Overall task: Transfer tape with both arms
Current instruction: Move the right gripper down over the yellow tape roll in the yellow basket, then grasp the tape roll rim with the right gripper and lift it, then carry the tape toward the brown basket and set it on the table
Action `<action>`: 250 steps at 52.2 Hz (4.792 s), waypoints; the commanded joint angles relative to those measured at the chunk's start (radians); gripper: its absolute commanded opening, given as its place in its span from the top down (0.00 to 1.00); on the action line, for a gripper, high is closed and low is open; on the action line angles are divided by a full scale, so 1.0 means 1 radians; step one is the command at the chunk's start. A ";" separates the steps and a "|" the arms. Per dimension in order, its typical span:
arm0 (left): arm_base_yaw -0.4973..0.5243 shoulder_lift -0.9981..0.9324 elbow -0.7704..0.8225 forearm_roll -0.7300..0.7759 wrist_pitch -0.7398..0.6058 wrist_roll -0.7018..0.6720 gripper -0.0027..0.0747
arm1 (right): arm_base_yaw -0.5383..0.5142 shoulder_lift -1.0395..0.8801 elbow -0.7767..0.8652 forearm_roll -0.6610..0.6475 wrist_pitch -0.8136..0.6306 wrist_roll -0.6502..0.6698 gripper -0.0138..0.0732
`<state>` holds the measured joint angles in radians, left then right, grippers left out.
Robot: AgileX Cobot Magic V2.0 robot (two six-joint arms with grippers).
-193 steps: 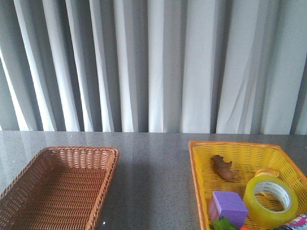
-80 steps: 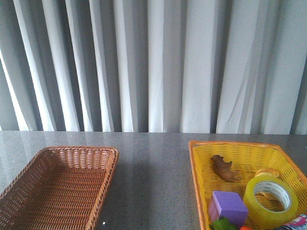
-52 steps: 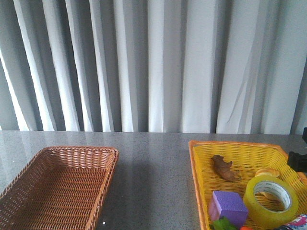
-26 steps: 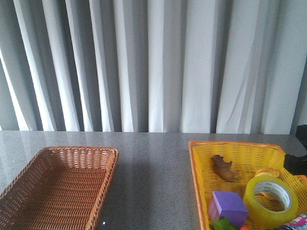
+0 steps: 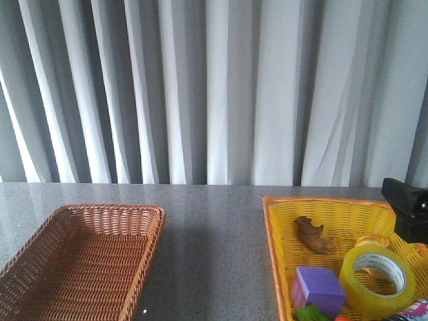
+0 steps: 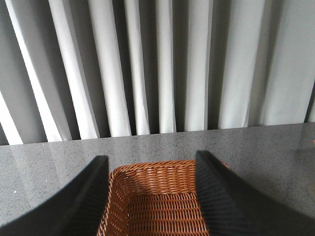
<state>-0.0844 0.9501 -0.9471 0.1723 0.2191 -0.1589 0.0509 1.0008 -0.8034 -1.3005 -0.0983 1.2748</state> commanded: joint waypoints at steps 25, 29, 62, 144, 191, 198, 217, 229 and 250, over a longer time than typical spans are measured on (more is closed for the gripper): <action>-0.008 -0.002 -0.037 0.012 -0.018 -0.005 0.24 | 0.000 0.118 -0.157 0.086 0.237 -0.065 0.22; -0.008 0.011 -0.037 0.012 -0.005 -0.005 0.25 | 0.000 0.166 -0.187 0.163 0.287 -0.191 0.22; -0.008 0.070 -0.037 0.007 0.031 -0.006 0.25 | -0.018 0.532 -0.727 1.106 0.966 -1.235 0.22; -0.008 0.070 -0.037 0.008 0.092 -0.005 0.25 | -0.098 0.819 -0.845 1.131 1.071 -1.236 0.71; -0.008 0.067 -0.037 0.008 0.117 -0.005 0.25 | 0.413 0.951 -1.225 1.230 1.133 -1.420 0.70; -0.008 0.067 -0.037 0.008 0.117 -0.005 0.25 | 0.429 1.025 -1.225 1.259 1.105 -1.417 0.70; -0.008 0.067 -0.037 0.008 0.116 -0.005 0.25 | 0.429 1.125 -1.288 1.284 1.064 -1.417 0.70; -0.008 0.067 -0.037 0.008 0.116 -0.005 0.25 | 0.429 1.189 -1.380 1.280 1.144 -1.418 0.63; -0.008 0.067 -0.037 0.008 0.115 -0.005 0.25 | 0.429 1.191 -1.380 1.263 1.150 -1.441 0.41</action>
<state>-0.0877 1.0335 -0.9499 0.1798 0.4042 -0.1607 0.4812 2.2630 -2.1520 -0.0317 1.0865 -0.1458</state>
